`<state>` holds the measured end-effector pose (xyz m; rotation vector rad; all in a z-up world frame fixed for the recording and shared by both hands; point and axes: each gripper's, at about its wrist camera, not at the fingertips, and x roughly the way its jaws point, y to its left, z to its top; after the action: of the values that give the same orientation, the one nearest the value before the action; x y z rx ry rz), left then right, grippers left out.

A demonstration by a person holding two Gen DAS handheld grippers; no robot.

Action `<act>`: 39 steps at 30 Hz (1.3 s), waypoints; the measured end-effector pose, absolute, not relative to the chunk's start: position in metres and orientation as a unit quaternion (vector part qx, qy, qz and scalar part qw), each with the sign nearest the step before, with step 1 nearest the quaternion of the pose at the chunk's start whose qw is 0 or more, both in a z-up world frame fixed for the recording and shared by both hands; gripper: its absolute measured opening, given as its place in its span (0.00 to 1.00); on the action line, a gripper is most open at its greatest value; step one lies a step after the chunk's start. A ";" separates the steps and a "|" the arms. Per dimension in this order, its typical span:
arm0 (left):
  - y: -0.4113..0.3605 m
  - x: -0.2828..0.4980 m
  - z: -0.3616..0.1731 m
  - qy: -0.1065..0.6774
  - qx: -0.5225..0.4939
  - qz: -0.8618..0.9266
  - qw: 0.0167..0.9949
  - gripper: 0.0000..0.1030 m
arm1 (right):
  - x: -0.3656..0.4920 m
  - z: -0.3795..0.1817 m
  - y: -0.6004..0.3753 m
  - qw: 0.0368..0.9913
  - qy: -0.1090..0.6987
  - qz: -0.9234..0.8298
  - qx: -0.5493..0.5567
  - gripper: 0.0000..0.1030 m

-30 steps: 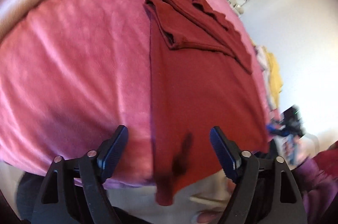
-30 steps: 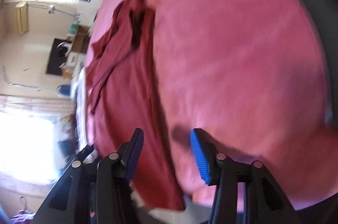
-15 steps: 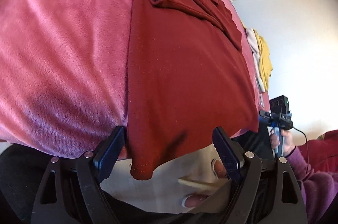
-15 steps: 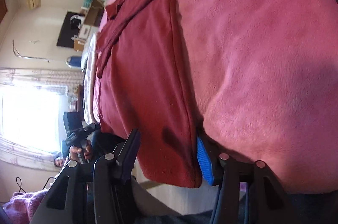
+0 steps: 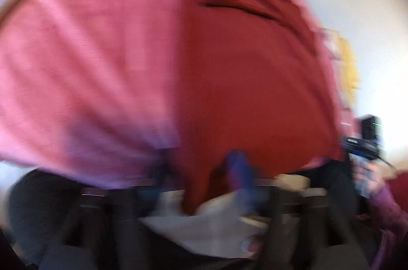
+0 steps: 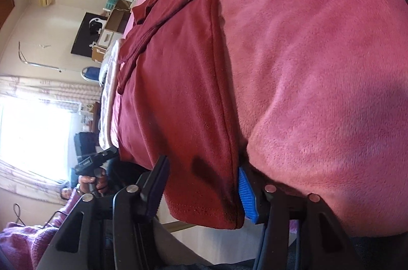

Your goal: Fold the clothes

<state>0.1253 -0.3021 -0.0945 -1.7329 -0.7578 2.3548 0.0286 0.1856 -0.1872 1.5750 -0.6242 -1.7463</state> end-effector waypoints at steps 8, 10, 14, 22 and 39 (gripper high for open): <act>-0.305 0.125 -0.091 -0.300 -0.572 0.752 0.133 0.04 | 0.025 -0.193 0.189 0.325 -0.261 -0.651 0.634 0.05; -0.304 0.123 -0.086 -0.297 -0.574 0.750 0.139 0.04 | 0.023 -0.186 0.185 0.334 -0.252 -0.650 0.634 0.04; -0.327 0.127 -0.082 -0.317 -0.569 0.747 0.134 0.04 | 0.018 -0.167 0.186 0.342 -0.243 -0.659 0.625 0.04; -0.346 0.141 -0.079 -0.355 -0.553 0.741 0.142 0.04 | 0.018 -0.148 0.205 0.344 -0.268 -0.666 0.606 0.04; -0.296 0.112 -0.100 -0.257 -0.598 0.735 0.189 0.68 | 0.021 -0.196 0.193 0.382 -0.167 -0.640 0.646 0.31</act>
<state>0.1118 -0.2962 -0.1005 -1.6829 -0.7222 2.0667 0.0207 0.1930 -0.1959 1.6473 -0.4259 -1.6316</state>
